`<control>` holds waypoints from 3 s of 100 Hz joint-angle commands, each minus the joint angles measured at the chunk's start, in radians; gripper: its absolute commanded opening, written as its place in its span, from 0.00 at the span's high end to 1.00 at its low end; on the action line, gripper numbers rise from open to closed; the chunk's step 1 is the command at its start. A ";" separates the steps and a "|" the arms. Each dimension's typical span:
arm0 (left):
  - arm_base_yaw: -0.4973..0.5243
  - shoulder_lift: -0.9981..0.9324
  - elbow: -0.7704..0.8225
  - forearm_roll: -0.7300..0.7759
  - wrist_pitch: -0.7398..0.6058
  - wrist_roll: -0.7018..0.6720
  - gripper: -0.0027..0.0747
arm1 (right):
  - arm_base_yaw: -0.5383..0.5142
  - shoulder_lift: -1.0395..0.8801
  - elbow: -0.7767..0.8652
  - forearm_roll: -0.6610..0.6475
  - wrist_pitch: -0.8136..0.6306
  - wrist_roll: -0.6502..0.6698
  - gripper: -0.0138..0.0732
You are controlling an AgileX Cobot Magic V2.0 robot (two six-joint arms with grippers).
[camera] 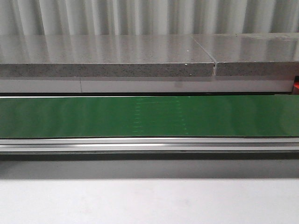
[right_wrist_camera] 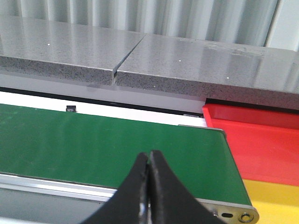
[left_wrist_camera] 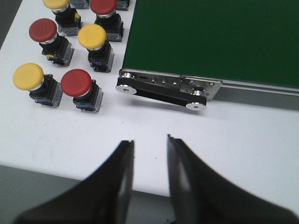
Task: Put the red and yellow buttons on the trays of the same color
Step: 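Move the left gripper down over a red push-button on the table, then grasp the red push-button with the left gripper and carry it over the belt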
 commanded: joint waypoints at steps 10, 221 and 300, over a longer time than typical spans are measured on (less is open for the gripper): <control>0.002 0.011 -0.031 0.018 -0.013 -0.009 0.12 | 0.004 -0.015 -0.006 -0.006 -0.079 -0.004 0.92; 0.466 0.890 -0.114 -0.086 -0.504 -0.109 0.31 | 0.004 -0.015 -0.006 -0.006 -0.079 -0.004 0.92; 0.376 0.570 -0.210 -0.119 -0.305 0.024 0.99 | 0.004 -0.015 -0.006 -0.006 -0.079 -0.004 0.92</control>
